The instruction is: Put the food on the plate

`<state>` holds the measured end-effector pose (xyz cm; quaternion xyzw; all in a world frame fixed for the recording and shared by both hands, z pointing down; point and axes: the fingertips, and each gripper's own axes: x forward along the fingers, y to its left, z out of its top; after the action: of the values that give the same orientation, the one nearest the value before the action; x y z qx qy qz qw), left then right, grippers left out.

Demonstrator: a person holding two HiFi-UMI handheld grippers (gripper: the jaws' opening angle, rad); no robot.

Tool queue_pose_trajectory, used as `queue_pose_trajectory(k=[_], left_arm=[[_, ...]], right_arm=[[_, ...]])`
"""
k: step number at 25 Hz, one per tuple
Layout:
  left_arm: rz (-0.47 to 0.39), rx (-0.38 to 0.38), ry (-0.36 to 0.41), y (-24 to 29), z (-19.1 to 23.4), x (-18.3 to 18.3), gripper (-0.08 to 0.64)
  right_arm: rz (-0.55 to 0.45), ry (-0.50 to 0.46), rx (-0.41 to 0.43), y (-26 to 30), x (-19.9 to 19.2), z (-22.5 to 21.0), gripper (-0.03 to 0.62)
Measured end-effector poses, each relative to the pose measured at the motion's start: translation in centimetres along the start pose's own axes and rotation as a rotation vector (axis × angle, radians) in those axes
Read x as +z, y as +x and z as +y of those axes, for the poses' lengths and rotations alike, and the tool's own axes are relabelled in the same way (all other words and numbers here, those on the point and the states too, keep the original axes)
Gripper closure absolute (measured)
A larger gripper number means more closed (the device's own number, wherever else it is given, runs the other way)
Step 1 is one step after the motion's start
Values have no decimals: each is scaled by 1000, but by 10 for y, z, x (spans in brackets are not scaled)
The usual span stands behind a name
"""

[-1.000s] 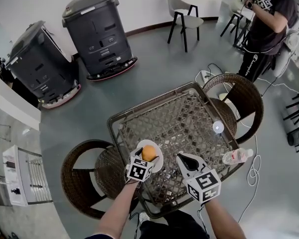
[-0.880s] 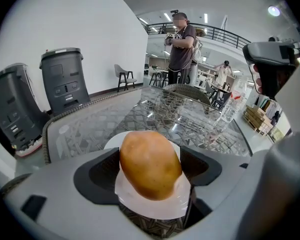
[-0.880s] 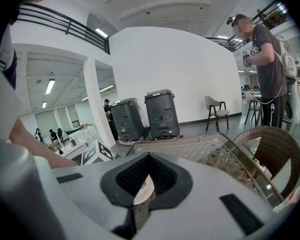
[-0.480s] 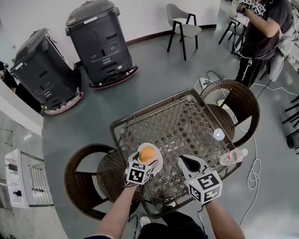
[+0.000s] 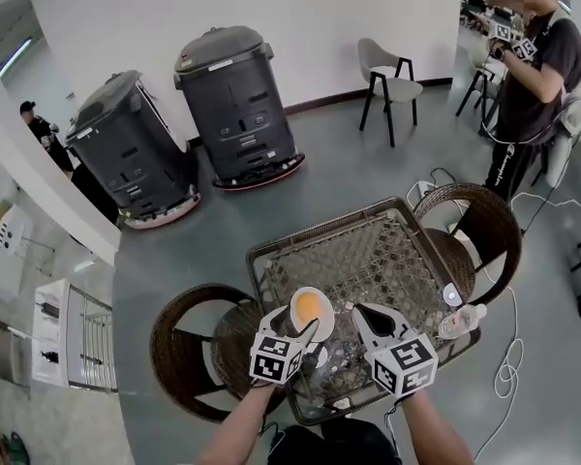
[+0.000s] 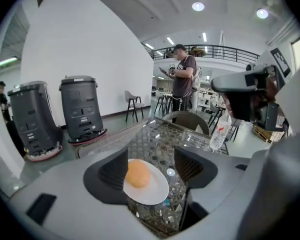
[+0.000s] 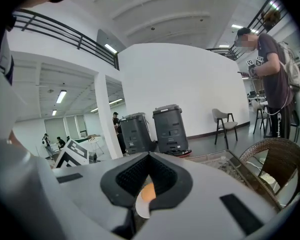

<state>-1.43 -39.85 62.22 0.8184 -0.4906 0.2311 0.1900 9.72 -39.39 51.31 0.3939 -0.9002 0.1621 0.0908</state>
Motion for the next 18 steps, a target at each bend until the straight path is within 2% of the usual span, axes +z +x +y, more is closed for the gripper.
queue_pose_trajectory(k=[6,11,15,18], left_arm=[[-183,6,86,-57,-28,69,404],[-298,-13,148,-94,-54,112,513],[-327,-38,213,-110,-69,126,551],[-339,-71,208,-117,-73,132,551]], right_arm=[[-85,15,77,-1,31,28,588],[-166,12,99,-11,59,44,588],[-199,-3,83,-17,74,53,588],[-203,-35,50,-19,81,57,588]])
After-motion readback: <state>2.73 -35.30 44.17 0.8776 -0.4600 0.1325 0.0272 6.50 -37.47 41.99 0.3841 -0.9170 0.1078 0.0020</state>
